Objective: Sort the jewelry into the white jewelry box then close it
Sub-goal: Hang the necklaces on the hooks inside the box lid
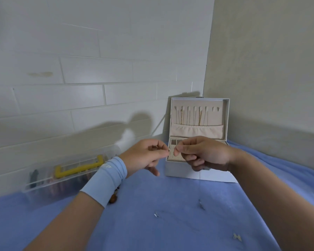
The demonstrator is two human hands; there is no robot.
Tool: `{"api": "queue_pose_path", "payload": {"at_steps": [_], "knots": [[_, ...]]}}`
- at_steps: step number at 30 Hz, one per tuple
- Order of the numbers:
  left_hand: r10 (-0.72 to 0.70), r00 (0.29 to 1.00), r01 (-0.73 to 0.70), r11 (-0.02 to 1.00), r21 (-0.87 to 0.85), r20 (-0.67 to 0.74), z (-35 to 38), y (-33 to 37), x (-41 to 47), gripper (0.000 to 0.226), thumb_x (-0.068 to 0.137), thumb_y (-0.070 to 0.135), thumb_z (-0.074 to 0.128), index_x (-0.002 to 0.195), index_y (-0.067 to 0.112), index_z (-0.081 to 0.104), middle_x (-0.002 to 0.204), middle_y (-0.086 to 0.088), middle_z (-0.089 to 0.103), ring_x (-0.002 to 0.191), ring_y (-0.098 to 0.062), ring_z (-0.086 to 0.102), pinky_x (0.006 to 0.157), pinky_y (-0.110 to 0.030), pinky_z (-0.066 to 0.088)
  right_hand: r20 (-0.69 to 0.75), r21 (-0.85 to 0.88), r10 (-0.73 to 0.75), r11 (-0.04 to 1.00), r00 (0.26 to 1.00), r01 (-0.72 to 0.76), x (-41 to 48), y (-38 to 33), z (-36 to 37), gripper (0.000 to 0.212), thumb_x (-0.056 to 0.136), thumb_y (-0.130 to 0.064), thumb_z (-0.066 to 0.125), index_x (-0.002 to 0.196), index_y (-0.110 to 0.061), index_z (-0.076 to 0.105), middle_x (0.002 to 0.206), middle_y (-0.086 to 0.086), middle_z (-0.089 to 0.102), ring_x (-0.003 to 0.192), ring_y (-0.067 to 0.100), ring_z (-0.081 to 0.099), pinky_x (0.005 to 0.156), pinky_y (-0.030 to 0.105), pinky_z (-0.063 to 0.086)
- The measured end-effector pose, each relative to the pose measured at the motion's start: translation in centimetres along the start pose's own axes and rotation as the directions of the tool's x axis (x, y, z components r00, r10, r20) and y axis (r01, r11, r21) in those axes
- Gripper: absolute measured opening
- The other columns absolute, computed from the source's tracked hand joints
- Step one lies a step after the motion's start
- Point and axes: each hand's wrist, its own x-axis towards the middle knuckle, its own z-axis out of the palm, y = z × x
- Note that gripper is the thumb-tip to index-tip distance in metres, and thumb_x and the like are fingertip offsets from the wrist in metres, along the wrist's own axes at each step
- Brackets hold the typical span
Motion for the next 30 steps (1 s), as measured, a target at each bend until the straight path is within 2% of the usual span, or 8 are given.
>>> {"api": "queue_pose_path", "payload": {"at_steps": [3,7,13,17,22,25,27,30], "knots": [[0.028,1.000,-0.028,0.987,0.157,0.001,-0.6,0.7,0.4,0.010,0.097,0.016,0.061,0.091,0.014,0.068,0.057,0.002,0.037,0.048,-0.013,0.030,0.045,-0.025,0.038,-0.061,-0.002,-0.009,1.000,0.998,0.009,-0.5,-0.6,-1.2,0.028,0.106,-0.023,0.048,0.094,-0.014,0.072,0.067,0.001,0.026,0.053,0.013,0.016,0.051,0.027,0.013],[0.052,0.999,-0.047,0.969,0.243,-0.012,-0.8,1.9,1.9,0.013,0.095,0.020,0.062,0.091,0.014,0.072,0.063,0.004,0.046,0.047,-0.012,0.030,0.045,-0.024,0.029,-0.121,0.057,-0.035,0.998,0.992,0.042,-0.9,-1.4,-3.1,0.031,0.106,-0.021,0.046,0.091,-0.014,0.071,0.069,0.004,0.016,0.051,0.011,0.015,0.044,0.021,0.017],[0.135,0.989,-0.139,0.989,-0.057,-0.069,-0.1,4.0,6.0,0.015,0.098,0.013,0.057,0.091,0.008,0.069,0.056,0.001,0.035,0.048,-0.014,0.035,0.046,-0.024,0.039,-0.231,0.216,-0.079,0.968,0.970,0.130,-0.5,-1.9,-6.7,0.029,0.105,-0.009,0.040,0.090,-0.004,0.064,0.064,0.007,0.045,0.050,0.019,0.047,0.049,0.029,0.042],[0.113,0.981,-0.142,0.971,-0.190,-0.157,1.5,5.4,10.1,0.012,0.097,0.014,0.058,0.090,0.009,0.067,0.057,0.001,0.041,0.048,-0.014,0.039,0.048,-0.026,0.042,-0.302,0.234,-0.081,0.960,0.950,0.157,-0.4,-2.6,-9.3,0.026,0.104,-0.016,0.041,0.089,-0.009,0.062,0.063,0.000,0.034,0.045,0.011,0.027,0.042,0.021,0.024],[0.167,0.953,-0.155,0.986,0.065,-0.254,2.9,5.7,15.1,0.018,0.092,0.020,0.062,0.093,0.004,0.069,0.065,0.001,0.054,0.049,-0.015,0.043,0.043,-0.021,0.035,-0.435,0.056,-0.114,0.987,0.893,0.153,0.0,-2.4,-13.0,0.019,0.101,-0.023,0.056,0.096,-0.008,0.065,0.063,-0.003,0.019,0.047,0.009,0.018,0.047,0.024,0.012],[0.230,0.928,-0.159,0.956,0.247,-0.293,3.8,5.1,18.4,0.017,0.090,0.025,0.061,0.081,0.014,0.072,0.069,0.004,0.065,0.054,-0.014,0.053,0.051,-0.022,0.046,-0.597,-0.072,-0.095,0.995,0.797,0.066,1.4,-1.2,-15.2,0.022,0.099,-0.025,0.063,0.096,-0.005,0.070,0.054,-0.006,0.027,0.047,0.012,0.022,0.045,0.024,0.019],[0.264,0.907,-0.141,0.924,0.356,-0.327,4.4,4.4,20.7,0.020,0.087,0.027,0.063,0.071,0.020,0.070,0.067,0.008,0.067,0.062,-0.011,0.059,0.065,-0.024,0.050,-0.725,-0.146,-0.116,0.989,0.679,0.013,2.7,-0.1,-16.3,0.018,0.095,-0.026,0.069,0.090,-0.010,0.074,0.049,-0.005,0.035,0.043,0.012,0.028,0.042,0.024,0.029],[0.271,0.890,-0.108,0.907,0.408,-0.367,5.6,3.2,23.6,0.026,0.085,0.027,0.066,0.063,0.013,0.066,0.059,0.006,0.061,0.059,-0.009,0.055,0.061,-0.020,0.043,-0.859,-0.201,-0.185,0.979,0.478,0.017,4.9,1.9,-17.8,0.015,0.089,-0.027,0.077,0.081,-0.014,0.075,0.051,-0.004,0.051,0.038,0.005,0.040,0.048,0.024,0.041]]}}
